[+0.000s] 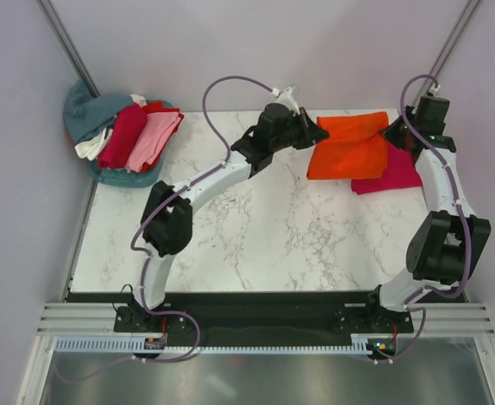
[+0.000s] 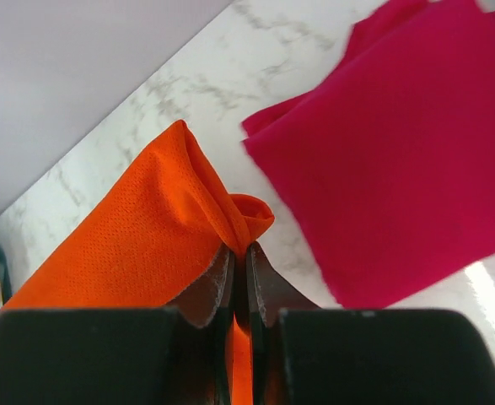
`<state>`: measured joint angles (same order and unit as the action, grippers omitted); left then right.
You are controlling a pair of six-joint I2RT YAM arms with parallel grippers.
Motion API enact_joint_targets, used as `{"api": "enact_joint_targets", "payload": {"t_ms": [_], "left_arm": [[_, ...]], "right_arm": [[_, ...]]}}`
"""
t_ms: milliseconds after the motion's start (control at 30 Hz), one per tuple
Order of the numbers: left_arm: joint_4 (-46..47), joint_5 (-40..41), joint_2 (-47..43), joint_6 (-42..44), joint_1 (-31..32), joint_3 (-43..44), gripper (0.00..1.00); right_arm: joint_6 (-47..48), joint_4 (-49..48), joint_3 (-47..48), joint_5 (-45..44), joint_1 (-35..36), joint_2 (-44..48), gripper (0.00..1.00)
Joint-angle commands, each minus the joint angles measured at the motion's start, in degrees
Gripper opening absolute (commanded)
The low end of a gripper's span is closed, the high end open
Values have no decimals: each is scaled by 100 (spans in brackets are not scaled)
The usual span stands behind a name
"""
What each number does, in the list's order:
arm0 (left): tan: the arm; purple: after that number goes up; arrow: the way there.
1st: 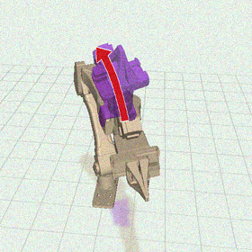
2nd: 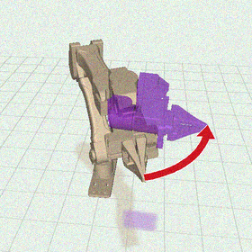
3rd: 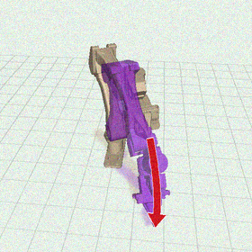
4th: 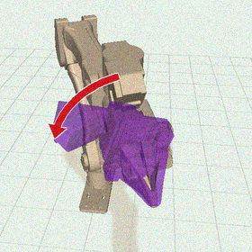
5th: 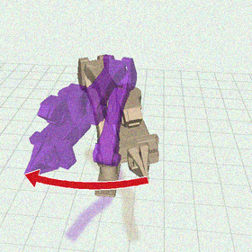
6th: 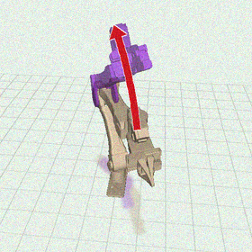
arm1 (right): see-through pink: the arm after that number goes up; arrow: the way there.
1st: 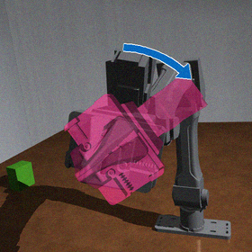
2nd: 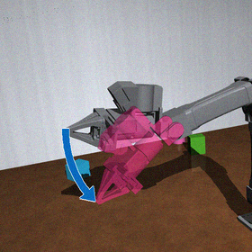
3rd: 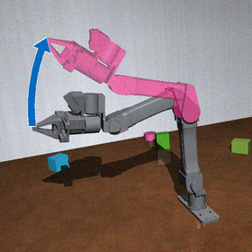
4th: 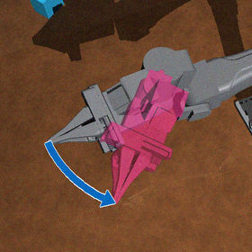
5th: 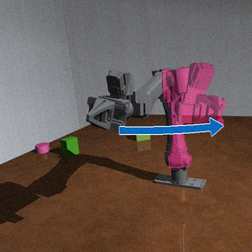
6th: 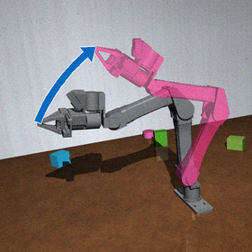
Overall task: Fold and stack the t-shirts
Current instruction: Neatly place the folded tshirt to the corner
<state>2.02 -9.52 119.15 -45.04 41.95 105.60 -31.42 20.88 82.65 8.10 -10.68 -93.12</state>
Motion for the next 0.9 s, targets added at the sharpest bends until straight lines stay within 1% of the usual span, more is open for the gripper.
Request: {"api": "enact_joint_targets", "payload": {"t_ms": [0,33,67,100,200,300,500,600,867], "left_arm": [[605,38,783,-321,321,1125,2],[798,38,1220,-400,383,1373,2],[904,38,1442,-435,445,1619,2],[992,38,1644,-558,558,2100,2],[1440,38,2479,-882,691,2840,2],[2204,300,2929,-1068,779,3036,2],[2898,933,3666,-989,946,3844,2],[3110,1258,3852,-1007,990,3950,2],[3164,1655,4177,-1350,1078,4073,2]], "right_arm": [[-22,284,321,-414,-652,101,0],[-31,293,330,-423,-768,93,0],[-40,302,339,-440,-943,66,0],[-48,302,374,-458,-1006,40,0],[-31,302,532,-485,-1199,-135,0],[-31,302,760,-485,-1305,-364,0],[-22,293,1200,-493,-1428,-803,0],[13,293,1332,-432,-1437,-1041,0],[4,293,1429,-414,-1446,-1506,0]]}}
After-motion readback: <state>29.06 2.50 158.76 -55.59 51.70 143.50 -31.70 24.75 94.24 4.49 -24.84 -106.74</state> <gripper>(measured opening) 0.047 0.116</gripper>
